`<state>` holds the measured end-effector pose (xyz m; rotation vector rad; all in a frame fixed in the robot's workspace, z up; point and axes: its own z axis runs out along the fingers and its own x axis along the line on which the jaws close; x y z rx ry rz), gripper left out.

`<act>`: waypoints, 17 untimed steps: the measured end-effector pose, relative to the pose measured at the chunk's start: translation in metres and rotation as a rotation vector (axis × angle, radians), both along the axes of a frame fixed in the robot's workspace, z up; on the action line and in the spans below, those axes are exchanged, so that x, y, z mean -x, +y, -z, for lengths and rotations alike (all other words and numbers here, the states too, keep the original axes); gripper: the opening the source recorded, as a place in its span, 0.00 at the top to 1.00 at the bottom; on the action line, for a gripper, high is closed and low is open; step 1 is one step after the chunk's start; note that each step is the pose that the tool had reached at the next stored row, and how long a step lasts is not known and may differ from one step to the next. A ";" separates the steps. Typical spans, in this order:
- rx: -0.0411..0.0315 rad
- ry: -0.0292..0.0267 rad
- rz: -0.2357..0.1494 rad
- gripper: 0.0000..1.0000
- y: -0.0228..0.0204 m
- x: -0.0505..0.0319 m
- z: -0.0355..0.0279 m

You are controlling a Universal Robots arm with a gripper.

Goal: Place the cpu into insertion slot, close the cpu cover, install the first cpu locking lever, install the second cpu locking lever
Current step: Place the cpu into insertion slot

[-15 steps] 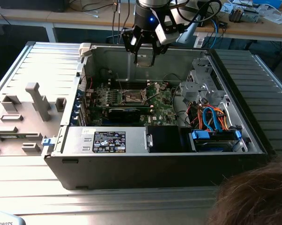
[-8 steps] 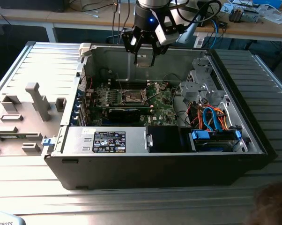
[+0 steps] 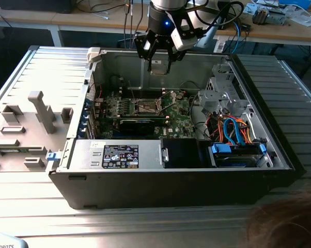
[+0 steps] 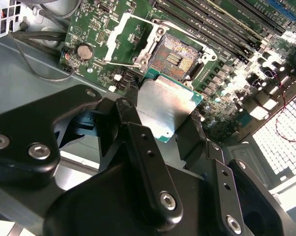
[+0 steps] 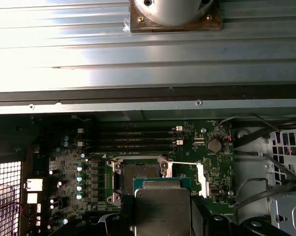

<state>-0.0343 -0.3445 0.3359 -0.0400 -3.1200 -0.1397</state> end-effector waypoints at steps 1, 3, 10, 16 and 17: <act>0.0000 0.0000 0.000 0.45 0.0000 0.0000 0.0001; -0.0001 0.0000 0.000 0.45 0.0000 0.0000 0.0014; 0.0000 -0.0001 0.000 0.45 0.0000 0.0002 0.0032; -0.0001 0.0000 0.000 0.45 0.0000 0.0034 0.0056; -0.0001 -0.0001 0.000 0.45 0.0000 0.0040 0.0060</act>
